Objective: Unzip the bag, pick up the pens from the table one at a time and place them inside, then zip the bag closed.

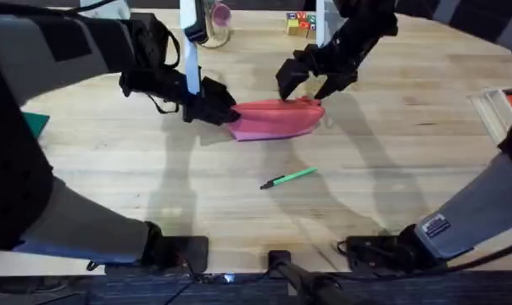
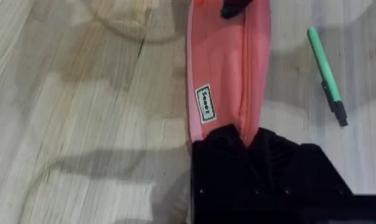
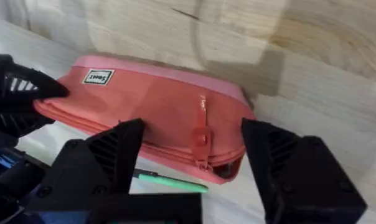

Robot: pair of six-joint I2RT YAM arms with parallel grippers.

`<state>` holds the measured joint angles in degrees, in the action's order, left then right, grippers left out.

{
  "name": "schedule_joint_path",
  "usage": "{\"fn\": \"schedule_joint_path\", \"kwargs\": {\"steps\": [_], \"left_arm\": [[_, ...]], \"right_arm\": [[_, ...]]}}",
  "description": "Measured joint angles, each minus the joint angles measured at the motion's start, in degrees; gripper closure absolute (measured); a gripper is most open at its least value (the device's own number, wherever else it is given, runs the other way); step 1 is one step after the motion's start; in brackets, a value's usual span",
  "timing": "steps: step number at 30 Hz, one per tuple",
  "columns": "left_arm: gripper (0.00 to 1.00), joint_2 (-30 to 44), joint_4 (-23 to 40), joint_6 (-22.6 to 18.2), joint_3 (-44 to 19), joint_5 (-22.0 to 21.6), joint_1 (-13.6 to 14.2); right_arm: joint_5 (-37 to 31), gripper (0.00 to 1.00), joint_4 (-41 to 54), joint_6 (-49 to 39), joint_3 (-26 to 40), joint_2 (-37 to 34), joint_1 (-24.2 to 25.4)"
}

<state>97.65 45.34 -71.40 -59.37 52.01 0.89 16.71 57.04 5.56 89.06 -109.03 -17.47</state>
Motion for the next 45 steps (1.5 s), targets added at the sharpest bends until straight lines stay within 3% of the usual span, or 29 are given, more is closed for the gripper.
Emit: {"fn": "schedule_joint_path", "kwargs": {"steps": [4, 10, 15, 21, 45], "left_arm": [[0.958, 0.0, 0.0, 0.0, 0.0, 0.0, 0.0], [0.958, 0.0, 0.0, 0.0, 0.0, 0.0, 0.0], [0.958, 0.0, 0.1, 0.0, 0.0, 0.0, 0.0], [0.959, 0.0, 0.0, 0.0, 0.0, 0.0, 0.0], [0.959, 0.0, -0.2, 0.0, 0.0, 0.0, 0.0]], "right_arm": [[0.0, 0.188, 0.0, 0.0, 0.0, 0.0, 0.0], [-0.1, 0.502, 0.3, 0.0, 0.0, 0.0, 0.0], [-0.2, 0.668, 2.9, -0.1, 0.0, 0.0, 0.0], [-0.6, 0.954, 4.6, -1.0, 0.0, 0.0, 0.0], [0.2, 0.969, 4.3, -2.2, 2.2, 0.0, 0.0]]}}
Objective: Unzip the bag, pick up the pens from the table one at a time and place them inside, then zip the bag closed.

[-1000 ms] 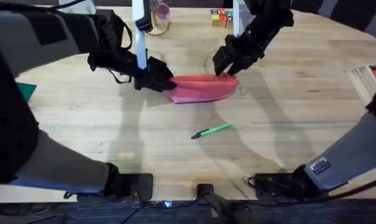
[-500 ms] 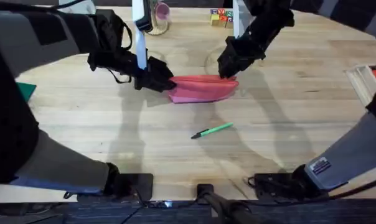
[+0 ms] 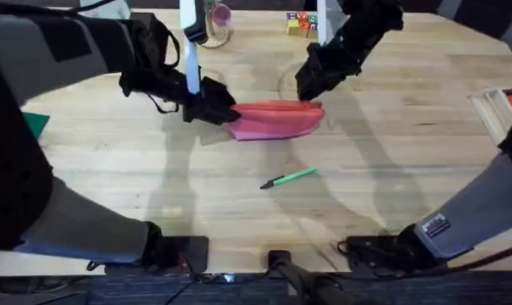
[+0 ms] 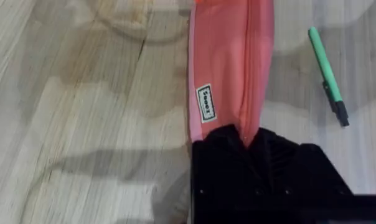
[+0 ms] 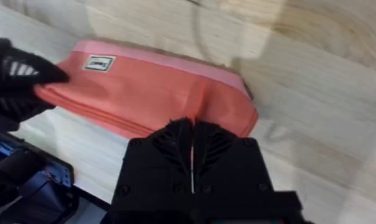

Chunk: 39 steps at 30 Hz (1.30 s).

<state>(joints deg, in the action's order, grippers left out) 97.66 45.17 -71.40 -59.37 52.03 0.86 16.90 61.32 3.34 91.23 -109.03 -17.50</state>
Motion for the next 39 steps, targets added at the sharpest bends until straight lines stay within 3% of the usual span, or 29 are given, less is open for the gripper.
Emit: {"fn": "schedule_joint_path", "kwargs": {"steps": [16, 34, 39], "left_arm": [[0.959, 0.0, -0.2, 0.0, 0.0, -0.2, 0.0], [0.958, 0.0, -0.2, 0.0, 0.0, -0.2, 0.0], [0.958, 0.0, -0.2, 0.0, 0.0, -0.2, 0.0]], "right_arm": [[4.2, 0.968, 0.2, -0.8, 1.6, 0.0, -1.0], [5.3, 0.968, -8.1, 2.6, 1.6, 0.0, -9.7], [9.8, 0.969, -13.4, 5.6, 1.6, 0.0, -12.0]]}}
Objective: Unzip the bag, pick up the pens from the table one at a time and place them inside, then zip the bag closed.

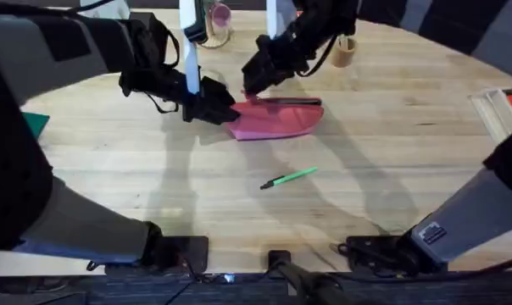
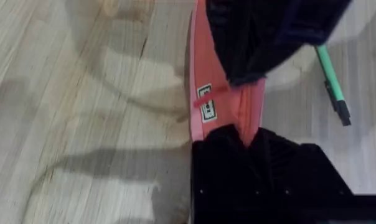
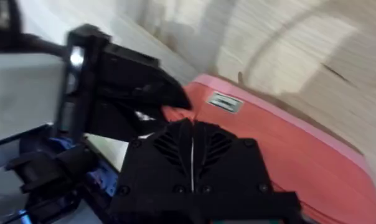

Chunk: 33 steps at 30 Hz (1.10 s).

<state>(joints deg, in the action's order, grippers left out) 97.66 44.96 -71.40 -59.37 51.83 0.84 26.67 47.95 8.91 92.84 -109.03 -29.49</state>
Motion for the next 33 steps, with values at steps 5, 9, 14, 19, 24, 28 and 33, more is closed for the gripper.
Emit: {"fn": "schedule_joint_path", "kwargs": {"steps": [5, 9, 14, 19, 24, 28, 33], "left_arm": [[0.959, 0.0, 0.0, 0.0, 0.0, 0.0, 0.0], [0.959, 0.0, 0.0, 0.0, 0.0, 0.0, 0.0], [0.958, 0.0, 0.0, 0.0, 0.0, 0.0, 0.0], [0.959, 0.0, 0.0, 0.0, 0.0, 0.0, 0.0], [0.958, 0.0, 0.0, 0.0, 0.0, 0.0, 0.0], [0.958, 0.0, 0.0, 0.0, 0.0, 0.0, 0.0], [0.958, 0.0, 0.0, 0.0, 0.0, 0.0, 0.0]], "right_arm": [[2.1, 0.971, -2.6, 1.9, 0.0, 0.0, -1.1], [2.5, 0.971, -3.7, 2.9, 0.0, 0.0, -2.0], [2.8, 0.971, -4.4, 3.3, 0.0, 0.0, -3.0], [3.1, 0.971, -5.1, 3.4, 0.0, 0.0, -3.1], [3.7, 0.971, -5.4, 3.5, 0.2, 0.0, -2.5], [3.8, 0.971, -5.3, 3.5, 1.2, 0.0, -0.7], [2.4, 0.971, -4.0, 3.3, 1.8, 1.0, 2.8]]}}
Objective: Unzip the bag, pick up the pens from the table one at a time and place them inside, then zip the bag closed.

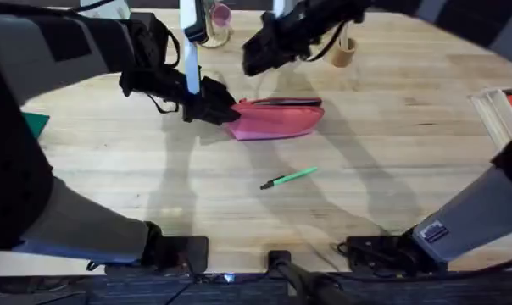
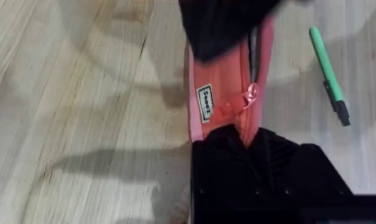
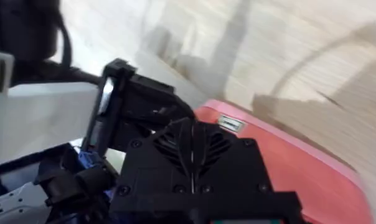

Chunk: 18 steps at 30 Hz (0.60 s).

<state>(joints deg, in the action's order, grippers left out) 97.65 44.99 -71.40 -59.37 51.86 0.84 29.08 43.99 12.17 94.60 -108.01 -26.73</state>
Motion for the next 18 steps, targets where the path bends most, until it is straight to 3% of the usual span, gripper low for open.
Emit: {"fn": "schedule_joint_path", "kwargs": {"steps": [3, 6, 10, 12, 13, 18], "left_arm": [[0.959, 0.0, 0.0, 0.0, 0.0, 0.0, 0.0], [0.959, 0.0, 0.0, 0.0, 0.0, 0.0, 0.0], [0.959, 0.0, 0.0, 0.0, 0.0, 0.0, 0.0], [0.958, 0.0, 0.0, 0.0, 0.0, 0.0, 0.0], [0.958, 0.0, 0.0, 0.0, 0.0, 0.0, 0.0], [0.958, 0.0, 0.0, 0.0, 0.0, 0.0, 0.0]], "right_arm": [[-2.4, 0.911, 2.6, -1.2, 0.9, 1.8, 2.0], [-5.3, 0.714, 5.2, -3.5, 2.5, 4.4, 3.3], [-9.7, 0.336, 9.0, -7.9, 4.1, 8.5, 3.5], [-12.0, 0.098, 11.2, -10.1, 4.3, 10.5, 3.4], [-13.3, 0.030, 12.3, -11.1, 4.3, 11.4, 3.4], [-18.9, 0.006, 14.4, -13.4, 4.3, 14.4, 3.4]]}}
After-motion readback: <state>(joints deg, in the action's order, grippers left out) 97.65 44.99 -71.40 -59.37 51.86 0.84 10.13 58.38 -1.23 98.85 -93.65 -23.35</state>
